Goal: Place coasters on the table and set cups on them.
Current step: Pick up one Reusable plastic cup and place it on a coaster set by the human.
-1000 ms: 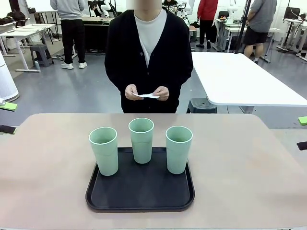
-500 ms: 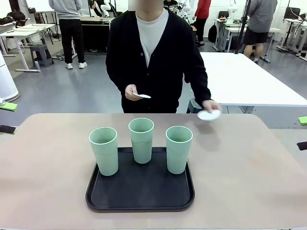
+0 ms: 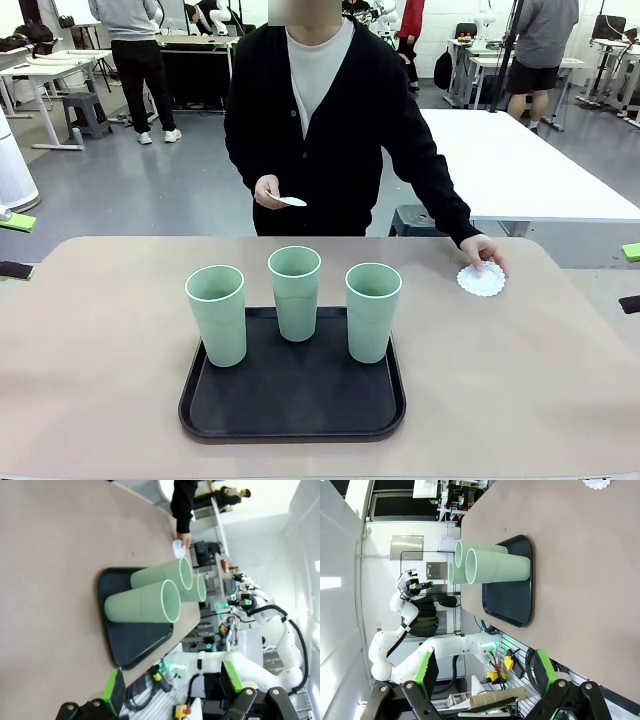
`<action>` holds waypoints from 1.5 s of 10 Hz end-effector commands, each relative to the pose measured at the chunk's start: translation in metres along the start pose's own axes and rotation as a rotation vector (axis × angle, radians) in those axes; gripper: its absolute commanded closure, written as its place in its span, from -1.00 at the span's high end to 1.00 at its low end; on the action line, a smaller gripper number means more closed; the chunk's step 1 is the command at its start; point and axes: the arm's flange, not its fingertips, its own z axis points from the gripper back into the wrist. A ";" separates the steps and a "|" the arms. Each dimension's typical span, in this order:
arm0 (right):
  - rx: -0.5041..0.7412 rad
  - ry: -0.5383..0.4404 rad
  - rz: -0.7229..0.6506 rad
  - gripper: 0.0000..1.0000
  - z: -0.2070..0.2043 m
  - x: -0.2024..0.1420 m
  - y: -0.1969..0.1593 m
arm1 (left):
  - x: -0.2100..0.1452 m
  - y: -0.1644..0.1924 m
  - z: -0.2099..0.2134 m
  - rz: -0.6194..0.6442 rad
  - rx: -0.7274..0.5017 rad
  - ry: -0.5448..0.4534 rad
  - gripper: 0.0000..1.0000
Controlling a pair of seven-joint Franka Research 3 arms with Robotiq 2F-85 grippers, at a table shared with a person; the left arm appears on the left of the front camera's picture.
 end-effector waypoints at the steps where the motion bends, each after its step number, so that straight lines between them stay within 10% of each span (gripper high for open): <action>1: 0.008 -0.002 -0.001 1.00 -0.001 0.002 0.000 | -0.001 0.001 0.003 -0.002 -0.012 -0.006 1.00; 9: 0.000 0.000 0.000 1.00 0.000 0.000 0.000 | -0.001 0.001 0.003 -0.002 -0.012 -0.006 1.00; 11: -0.257 -0.007 0.358 1.00 -0.039 0.020 0.069 | -0.001 0.001 0.003 -0.002 -0.012 -0.006 1.00; 15: -0.437 0.043 0.583 1.00 -0.147 0.054 0.137 | -0.001 0.001 0.003 -0.002 -0.012 -0.006 1.00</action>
